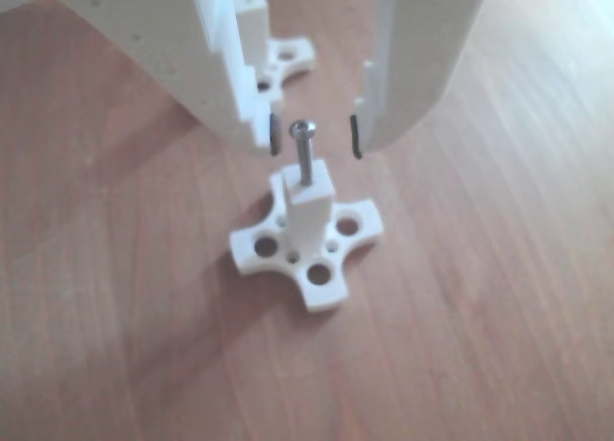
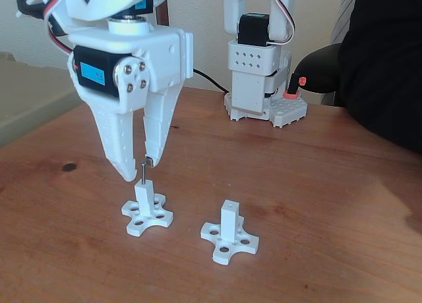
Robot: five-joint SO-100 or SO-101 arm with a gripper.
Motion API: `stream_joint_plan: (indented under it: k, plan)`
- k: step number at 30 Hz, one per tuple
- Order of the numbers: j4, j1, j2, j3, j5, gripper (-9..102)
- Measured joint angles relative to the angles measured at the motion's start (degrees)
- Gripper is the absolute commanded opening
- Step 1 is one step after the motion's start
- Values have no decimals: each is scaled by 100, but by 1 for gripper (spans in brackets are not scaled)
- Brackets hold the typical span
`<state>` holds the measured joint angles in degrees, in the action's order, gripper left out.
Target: Grab the screw and set it in the hole.
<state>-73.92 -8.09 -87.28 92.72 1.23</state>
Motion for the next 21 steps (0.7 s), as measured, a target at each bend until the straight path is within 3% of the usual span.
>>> stream_joint_plan:
  k: [21]
  plan:
    - [88,0,105,0,0,9]
